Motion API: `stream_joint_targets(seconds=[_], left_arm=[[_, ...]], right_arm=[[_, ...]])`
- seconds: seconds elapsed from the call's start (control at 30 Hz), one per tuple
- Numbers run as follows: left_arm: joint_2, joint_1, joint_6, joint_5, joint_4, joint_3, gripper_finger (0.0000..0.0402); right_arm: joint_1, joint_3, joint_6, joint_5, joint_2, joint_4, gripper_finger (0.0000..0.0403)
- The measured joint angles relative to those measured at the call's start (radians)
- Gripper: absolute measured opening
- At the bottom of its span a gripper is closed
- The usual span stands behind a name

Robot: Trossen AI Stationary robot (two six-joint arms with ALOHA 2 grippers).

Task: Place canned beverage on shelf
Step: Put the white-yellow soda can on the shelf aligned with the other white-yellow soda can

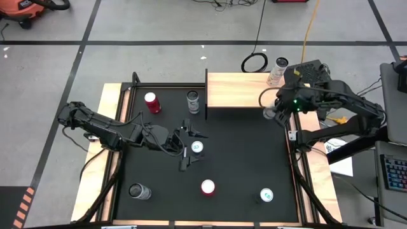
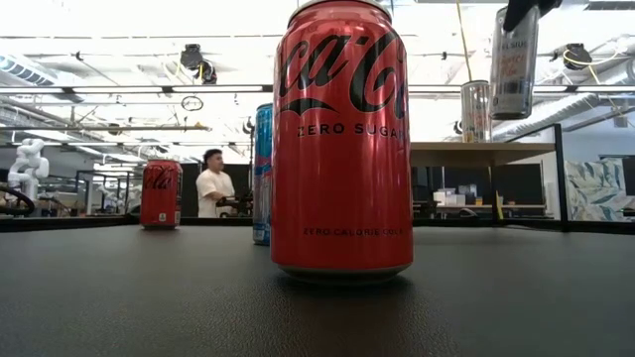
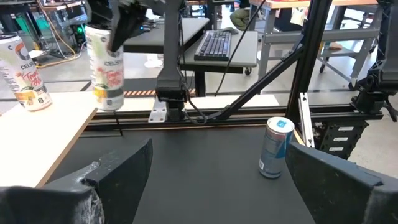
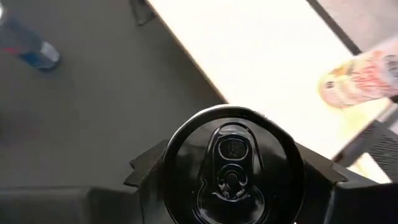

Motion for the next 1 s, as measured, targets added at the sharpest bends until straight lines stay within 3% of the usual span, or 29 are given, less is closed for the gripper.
stream_joint_targets(seconds=[0.7, 1.0], left_arm=[[0.000, 0.000, 0.002, 0.000, 0.006, 0.000, 0.0371], [0.000, 0.000, 0.003, 0.000, 0.006, 0.001, 0.0371]], right_arm=[[-0.376, 0.012, -0.193, 0.015, 0.006, 0.126, 0.0228], [-0.520, 0.125, -0.275, -0.194, 0.058, 0.120, 0.0229]])
